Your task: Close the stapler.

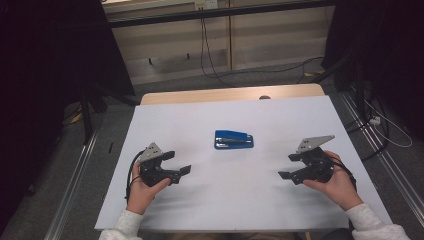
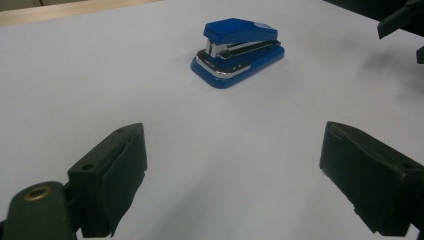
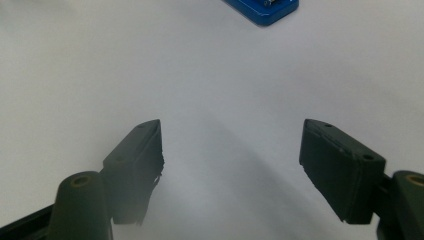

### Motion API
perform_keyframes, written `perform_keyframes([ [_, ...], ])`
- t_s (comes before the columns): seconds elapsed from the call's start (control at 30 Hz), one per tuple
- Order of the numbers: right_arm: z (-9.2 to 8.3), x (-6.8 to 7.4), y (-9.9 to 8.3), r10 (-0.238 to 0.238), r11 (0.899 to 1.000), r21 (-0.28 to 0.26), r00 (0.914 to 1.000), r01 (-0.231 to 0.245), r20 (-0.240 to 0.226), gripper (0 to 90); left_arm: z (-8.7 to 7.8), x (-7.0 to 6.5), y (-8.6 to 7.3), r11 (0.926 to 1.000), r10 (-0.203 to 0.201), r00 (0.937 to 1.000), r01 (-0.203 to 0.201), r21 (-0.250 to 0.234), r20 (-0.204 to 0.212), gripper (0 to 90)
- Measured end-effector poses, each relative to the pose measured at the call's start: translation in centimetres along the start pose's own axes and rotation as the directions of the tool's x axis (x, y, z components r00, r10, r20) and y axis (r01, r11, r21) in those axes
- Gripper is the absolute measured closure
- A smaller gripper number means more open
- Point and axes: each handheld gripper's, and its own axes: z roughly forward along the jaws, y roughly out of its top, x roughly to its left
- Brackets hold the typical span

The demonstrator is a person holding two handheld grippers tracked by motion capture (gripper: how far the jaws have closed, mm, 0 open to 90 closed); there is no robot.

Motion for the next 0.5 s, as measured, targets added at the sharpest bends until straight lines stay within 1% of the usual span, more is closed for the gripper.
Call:
perform_keyframes([
  [0.1, -0.1, 0.1, -0.1, -0.003, 1.0, 0.001, 1.0, 0.003, 0.001, 25.1, -0.6, 0.1, -0.3, 1.0, 0.003, 1.0, -0.003, -0.004, -0.01, 11.5],
  [0.17, -0.2, 0.1, -0.2, -0.005, 1.0, 0.002, 1.0, 0.005, 0.002, 25.1, -0.9, 0.1, -0.5, 0.9999, -0.009, 0.9998, 0.009, -0.012, -0.017, 11.6],
  [0.2, -0.2, 0.2, -0.3, -0.005, 1.0, 0.003, 1.0, 0.005, 0.003, 25.1, -1.1, 0.2, -0.7, 0.9999, -0.008, 0.9999, 0.008, -0.007, -0.014, 11.6],
  [0.27, -0.3, 0.2, -0.4, -0.008, 1.0, 0.005, 1.0, 0.008, 0.003, 25.1, -1.4, 0.3, -1.0, 0.9999, 0.001, 0.9997, -0.001, 0.011, -0.026, 11.3],
  [0.3, -0.3, 0.2, -0.4, -0.008, 1.0, 0.005, 1.0, 0.008, 0.004, 24.9, -1.5, 0.3, -1.2, 1.0, -0.006, 0.9998, 0.006, 0.002, -0.021, 11.2],
  [0.33, -0.3, 0.2, -0.5, -0.007, 1.0, 0.007, 1.0, 0.007, 0.004, 24.9, -1.7, 0.3, -1.4, 0.9999, -0.009, 0.9997, 0.009, 0.005, -0.021, 11.2],
  [0.47, -0.6, 0.4, -0.6, -0.019, 1.0, 0.006, 0.9998, 0.019, 0.007, 24.6, -2.4, 0.3, -1.9, 1.0, 0.0, 0.9998, 0.0, -0.001, -0.018, 11.2],
  [0.5, -0.6, 0.4, -0.6, -0.019, 1.0, 0.006, 0.9998, 0.019, 0.007, 24.6, -2.5, 0.3, -2.0, 0.9999, -0.007, 0.9999, 0.007, -0.008, -0.014, 11.2],
])
